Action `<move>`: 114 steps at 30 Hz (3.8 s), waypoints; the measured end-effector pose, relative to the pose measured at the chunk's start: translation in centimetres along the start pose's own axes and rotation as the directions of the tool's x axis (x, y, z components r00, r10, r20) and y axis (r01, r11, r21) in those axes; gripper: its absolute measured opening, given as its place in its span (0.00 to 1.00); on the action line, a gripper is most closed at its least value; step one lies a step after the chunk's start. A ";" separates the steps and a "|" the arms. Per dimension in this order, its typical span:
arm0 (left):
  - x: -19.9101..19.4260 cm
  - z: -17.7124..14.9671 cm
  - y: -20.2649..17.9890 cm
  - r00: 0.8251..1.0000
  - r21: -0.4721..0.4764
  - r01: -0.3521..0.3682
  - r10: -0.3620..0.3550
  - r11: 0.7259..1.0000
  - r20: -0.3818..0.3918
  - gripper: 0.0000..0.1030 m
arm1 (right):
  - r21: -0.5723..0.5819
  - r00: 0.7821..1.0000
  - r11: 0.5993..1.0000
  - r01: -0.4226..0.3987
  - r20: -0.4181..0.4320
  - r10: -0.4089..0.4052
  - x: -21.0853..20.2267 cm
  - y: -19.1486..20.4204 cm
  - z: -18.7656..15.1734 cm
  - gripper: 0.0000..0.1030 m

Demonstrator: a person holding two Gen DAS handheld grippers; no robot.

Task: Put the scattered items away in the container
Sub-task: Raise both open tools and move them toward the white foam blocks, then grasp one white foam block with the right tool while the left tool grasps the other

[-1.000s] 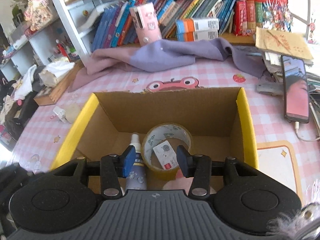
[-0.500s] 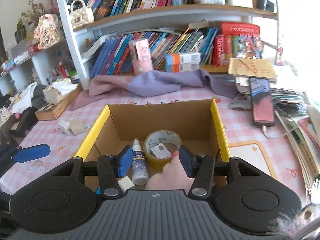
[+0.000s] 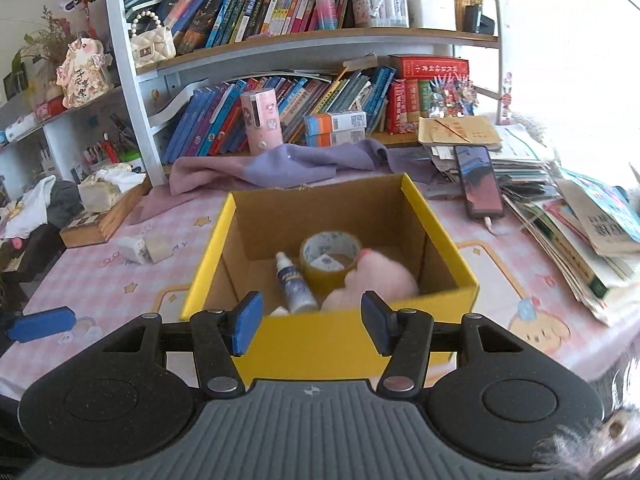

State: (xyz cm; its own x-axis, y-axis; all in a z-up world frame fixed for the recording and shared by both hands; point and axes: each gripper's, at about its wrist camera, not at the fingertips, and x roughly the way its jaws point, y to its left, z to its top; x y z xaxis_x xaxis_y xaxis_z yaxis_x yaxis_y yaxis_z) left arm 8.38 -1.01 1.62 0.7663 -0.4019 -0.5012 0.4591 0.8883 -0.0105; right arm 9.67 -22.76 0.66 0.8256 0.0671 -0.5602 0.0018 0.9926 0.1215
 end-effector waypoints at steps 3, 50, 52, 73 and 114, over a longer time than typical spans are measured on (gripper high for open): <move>-1.5 -0.9 0.6 1.000 0.002 0.009 -0.009 1.000 -0.003 0.92 | 0.012 1.000 1.000 0.021 0.001 -0.021 -1.6 1.2 -1.4 0.52; -6.9 -7.7 13.7 0.972 -0.195 -0.218 0.193 0.956 -0.136 0.96 | -0.238 0.970 0.952 -0.190 -0.193 0.146 2.4 19.3 -4.7 0.67; -5.7 -7.3 14.3 0.968 -0.185 -0.229 0.203 0.956 -0.150 0.96 | -0.238 0.970 0.952 -0.193 -0.195 0.148 3.6 19.5 -4.0 0.67; 6.6 -0.8 20.1 0.962 -0.141 -0.255 0.236 0.957 -0.137 0.96 | -0.226 0.941 0.938 -0.264 -0.274 0.199 19.0 21.8 5.5 0.67; 22.7 1.9 28.0 0.936 -0.147 -0.295 0.255 0.944 -0.242 0.76 | -0.225 0.878 0.936 -0.270 -0.457 0.143 37.6 22.2 10.3 0.32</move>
State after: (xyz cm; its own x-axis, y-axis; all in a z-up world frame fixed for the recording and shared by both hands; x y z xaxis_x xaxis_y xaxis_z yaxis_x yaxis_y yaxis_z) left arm 39.49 14.30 -8.43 0.7257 -0.0965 -0.6812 0.1418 0.9898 0.0108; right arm 46.55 0.77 -9.21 0.4671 0.2475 -0.8489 -0.3479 0.9340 0.0810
